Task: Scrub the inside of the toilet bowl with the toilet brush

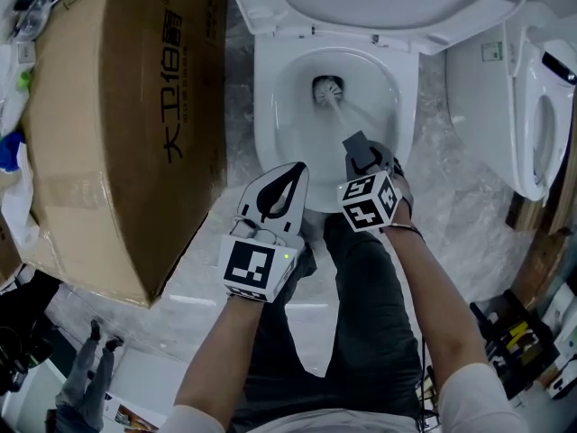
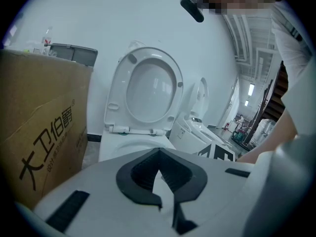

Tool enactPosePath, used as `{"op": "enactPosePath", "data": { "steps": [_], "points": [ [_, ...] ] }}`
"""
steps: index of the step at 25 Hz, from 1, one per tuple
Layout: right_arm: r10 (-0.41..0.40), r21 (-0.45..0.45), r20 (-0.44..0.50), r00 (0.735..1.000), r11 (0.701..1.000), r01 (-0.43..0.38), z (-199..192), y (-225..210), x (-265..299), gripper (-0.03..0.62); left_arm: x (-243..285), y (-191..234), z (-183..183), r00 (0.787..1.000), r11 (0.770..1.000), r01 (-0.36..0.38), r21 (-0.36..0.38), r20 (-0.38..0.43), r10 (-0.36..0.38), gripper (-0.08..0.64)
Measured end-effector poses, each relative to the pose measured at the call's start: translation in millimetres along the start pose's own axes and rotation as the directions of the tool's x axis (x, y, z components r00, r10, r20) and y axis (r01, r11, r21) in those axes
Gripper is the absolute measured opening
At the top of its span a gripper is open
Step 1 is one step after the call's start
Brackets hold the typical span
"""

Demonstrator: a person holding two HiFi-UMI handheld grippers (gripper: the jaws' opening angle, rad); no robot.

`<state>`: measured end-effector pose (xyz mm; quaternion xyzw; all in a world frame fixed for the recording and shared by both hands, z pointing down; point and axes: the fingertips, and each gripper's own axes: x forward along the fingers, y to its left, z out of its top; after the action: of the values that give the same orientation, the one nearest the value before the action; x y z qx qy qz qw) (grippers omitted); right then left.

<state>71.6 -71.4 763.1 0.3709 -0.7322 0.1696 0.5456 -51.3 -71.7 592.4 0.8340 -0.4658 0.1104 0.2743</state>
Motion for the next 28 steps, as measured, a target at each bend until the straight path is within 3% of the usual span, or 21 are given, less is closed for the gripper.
{"op": "enactPosePath", "data": {
  "steps": [10,13,28],
  "points": [
    [-0.027,-0.046,-0.021,0.999,0.999,0.026,13,-6,32,0.158,13,15,-2,1.0,1.0,-0.021,0.003,0.009,0.021,0.008],
    [-0.026,-0.021,-0.012,1.0,0.999,0.026,19,-11,27,0.156,13,17,3,1.0,1.0,-0.028,0.008,0.009,0.028,0.008],
    [0.079,0.206,0.03,0.996,0.975,-0.083,7,-24,-113,0.156,-27,-52,46,0.996,0.998,0.047,-0.05,-0.073,-0.05,0.008]
  ]
}}
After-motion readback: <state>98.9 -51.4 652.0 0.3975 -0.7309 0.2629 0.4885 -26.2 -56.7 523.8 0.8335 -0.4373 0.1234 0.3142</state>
